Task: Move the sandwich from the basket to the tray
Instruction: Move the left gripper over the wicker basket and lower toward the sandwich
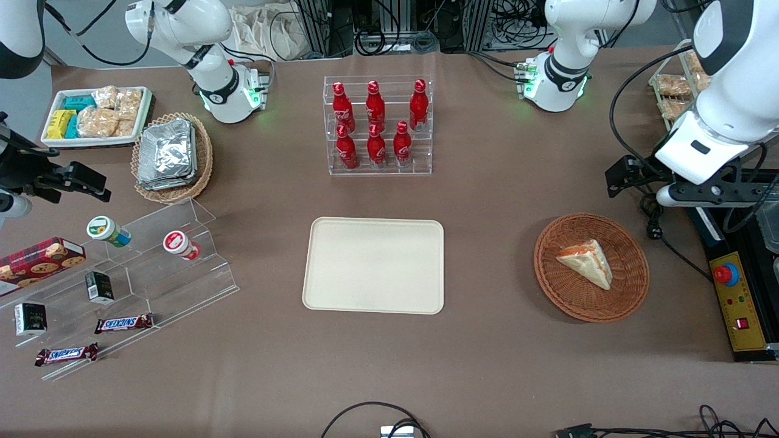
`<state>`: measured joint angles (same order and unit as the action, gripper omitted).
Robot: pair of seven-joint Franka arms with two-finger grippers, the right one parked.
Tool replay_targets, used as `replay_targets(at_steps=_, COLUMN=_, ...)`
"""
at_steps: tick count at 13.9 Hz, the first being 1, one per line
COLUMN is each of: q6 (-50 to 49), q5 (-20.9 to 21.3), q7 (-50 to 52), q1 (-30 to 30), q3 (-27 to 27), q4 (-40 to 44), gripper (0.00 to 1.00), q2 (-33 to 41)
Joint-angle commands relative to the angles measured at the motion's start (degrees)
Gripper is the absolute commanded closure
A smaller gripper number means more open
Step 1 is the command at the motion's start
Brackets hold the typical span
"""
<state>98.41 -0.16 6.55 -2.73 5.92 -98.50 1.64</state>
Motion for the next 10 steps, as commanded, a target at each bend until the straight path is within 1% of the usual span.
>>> replay_targets(at_steps=1, q6=-1.2, q5=0.2, q7=-0.5, q1=-0.2, q3=-0.1, q4=1.0, gripper=0.0, q2=-0.3)
replay_targets(at_steps=4, q6=-1.7, q5=-0.1, q7=0.9, q1=-0.2, q3=-0.5, q4=0.8, gripper=0.0, q2=-0.3)
replay_targets(at_steps=8, q6=0.2, q5=0.2, q7=12.5, q1=0.4, q3=-1.0, q4=-1.7, gripper=0.0, q2=-2.2)
replay_targets(at_steps=10, q6=2.5, q5=0.3, q7=21.7, q1=0.4, q3=-2.9, q4=-2.3, gripper=0.0, q2=-3.9)
